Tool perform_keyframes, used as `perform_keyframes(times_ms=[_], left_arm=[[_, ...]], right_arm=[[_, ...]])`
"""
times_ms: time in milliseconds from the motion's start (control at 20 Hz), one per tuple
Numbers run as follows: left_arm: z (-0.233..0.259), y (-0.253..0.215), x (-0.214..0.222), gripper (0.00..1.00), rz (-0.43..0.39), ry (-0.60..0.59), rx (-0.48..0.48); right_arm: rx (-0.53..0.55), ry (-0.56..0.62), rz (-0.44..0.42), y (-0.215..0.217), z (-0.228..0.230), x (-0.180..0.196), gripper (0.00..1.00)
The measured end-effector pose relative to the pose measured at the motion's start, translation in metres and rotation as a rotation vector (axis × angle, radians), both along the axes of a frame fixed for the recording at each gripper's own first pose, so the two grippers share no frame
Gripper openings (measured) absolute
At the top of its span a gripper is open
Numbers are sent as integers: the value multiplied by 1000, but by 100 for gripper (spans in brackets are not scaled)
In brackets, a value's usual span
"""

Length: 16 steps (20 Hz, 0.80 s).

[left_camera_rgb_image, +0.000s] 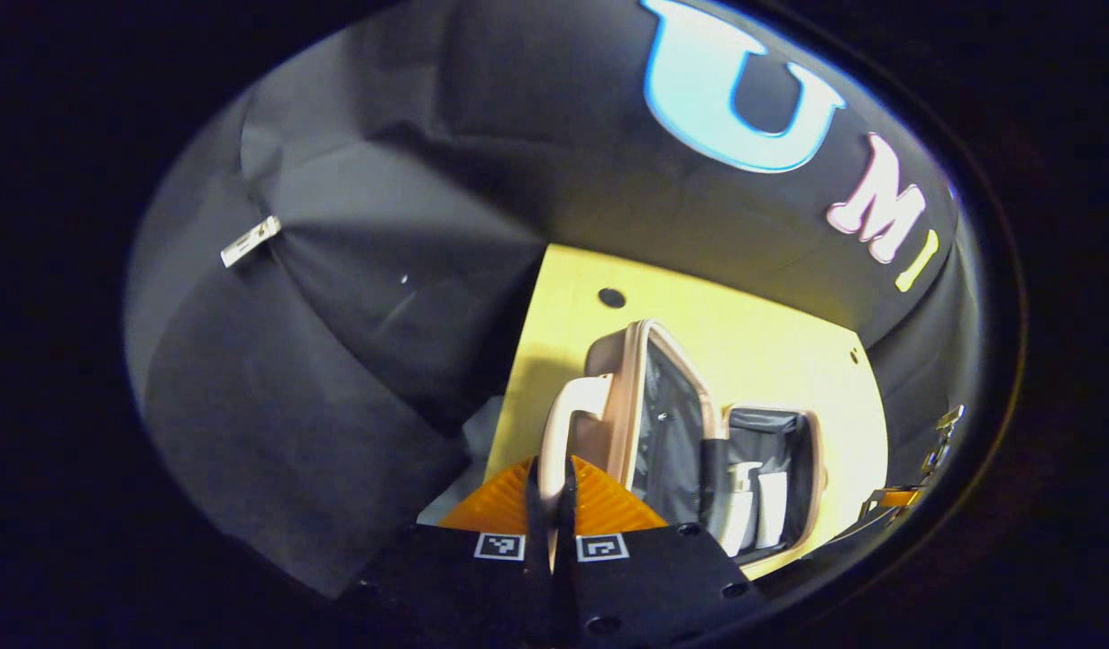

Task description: First open the suitcase, pack the skin care products into it, and then close the suitcase.

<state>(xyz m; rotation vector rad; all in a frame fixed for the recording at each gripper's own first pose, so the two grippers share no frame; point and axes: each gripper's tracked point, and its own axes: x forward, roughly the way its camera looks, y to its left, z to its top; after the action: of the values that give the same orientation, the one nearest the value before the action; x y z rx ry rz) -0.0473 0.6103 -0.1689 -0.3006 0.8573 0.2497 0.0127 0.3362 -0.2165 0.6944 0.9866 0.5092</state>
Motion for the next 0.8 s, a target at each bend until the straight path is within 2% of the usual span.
perform_keyframes(times_ms=[200, 400, 500, 550, 700, 750, 800], left_arm=[[49, -48, 17, 6, -106, -72, 26], [90, -142, 37, 6, -284, -129, 44], [101, -193, 49, 6, -356, -156, -26], [101, -218, 56, 6, -387, -174, -65], [88, -281, 73, 6, -470, -163, -166], [81, -298, 77, 6, -484, -162, -195], [75, -317, 81, 7, -505, -155, -228]], right_arm=[[20, -19, -3, -6, 2, -5, 98], [34, -35, -44, -25, 7, -10, 98], [16, -43, -65, -40, 3, -12, 98], [9, -44, -80, -48, 2, -12, 88], [11, -33, -139, -73, 2, -16, 88], [7, -34, -159, -82, 1, -16, 98], [3, -37, -178, -91, 1, -17, 88]])
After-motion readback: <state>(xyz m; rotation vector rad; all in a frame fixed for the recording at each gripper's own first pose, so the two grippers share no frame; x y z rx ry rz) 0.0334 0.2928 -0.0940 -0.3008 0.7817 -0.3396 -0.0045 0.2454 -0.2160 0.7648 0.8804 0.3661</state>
